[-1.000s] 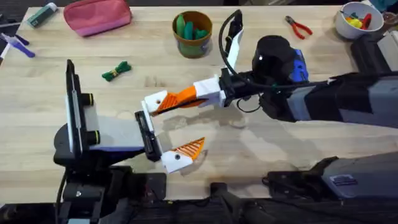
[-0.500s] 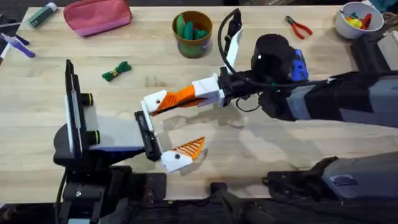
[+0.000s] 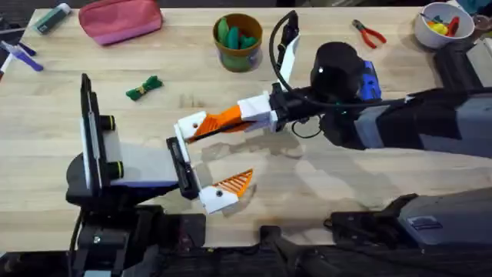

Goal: Pick up the gripper from the table and insert it into the empty holder that is missing its gripper. Then pick up a screw, insert it into the mounting hole, and use the screwdriver to tighten it. Finally, clean up the table by picking up the vegetable and placing it into the bucket.

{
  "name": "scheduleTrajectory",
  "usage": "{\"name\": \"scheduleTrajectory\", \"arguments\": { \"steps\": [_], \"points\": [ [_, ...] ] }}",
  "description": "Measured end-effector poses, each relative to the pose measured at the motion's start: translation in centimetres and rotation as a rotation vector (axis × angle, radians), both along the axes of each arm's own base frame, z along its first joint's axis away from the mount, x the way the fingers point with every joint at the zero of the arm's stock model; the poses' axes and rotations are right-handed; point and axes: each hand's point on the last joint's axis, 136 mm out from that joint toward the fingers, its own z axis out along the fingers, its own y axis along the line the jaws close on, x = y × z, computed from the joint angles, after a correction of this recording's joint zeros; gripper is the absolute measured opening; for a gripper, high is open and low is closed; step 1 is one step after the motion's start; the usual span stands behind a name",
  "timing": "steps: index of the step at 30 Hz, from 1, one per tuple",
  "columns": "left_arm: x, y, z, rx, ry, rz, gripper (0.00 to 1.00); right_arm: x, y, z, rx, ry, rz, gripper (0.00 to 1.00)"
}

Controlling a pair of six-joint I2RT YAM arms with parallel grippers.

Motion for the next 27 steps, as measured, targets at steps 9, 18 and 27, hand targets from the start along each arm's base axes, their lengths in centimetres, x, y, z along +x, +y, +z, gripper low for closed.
{"name": "scheduleTrajectory", "arguments": {
  "steps": [9,18,27],
  "points": [
    [0.00,0.00,0.00,0.000,0.000,0.000,0.988,0.00,0.00,-0.01,0.000,0.000,0.000,0.011],
    [-0.07,-0.03,0.00,0.000,0.001,-0.005,0.987,-0.08,0.17,-0.18,-0.006,0.011,-0.001,0.712],
    [-0.08,-0.03,0.01,0.000,0.000,-0.005,0.988,-0.11,0.21,-0.14,-0.005,0.009,0.000,0.973]
  ]
}}
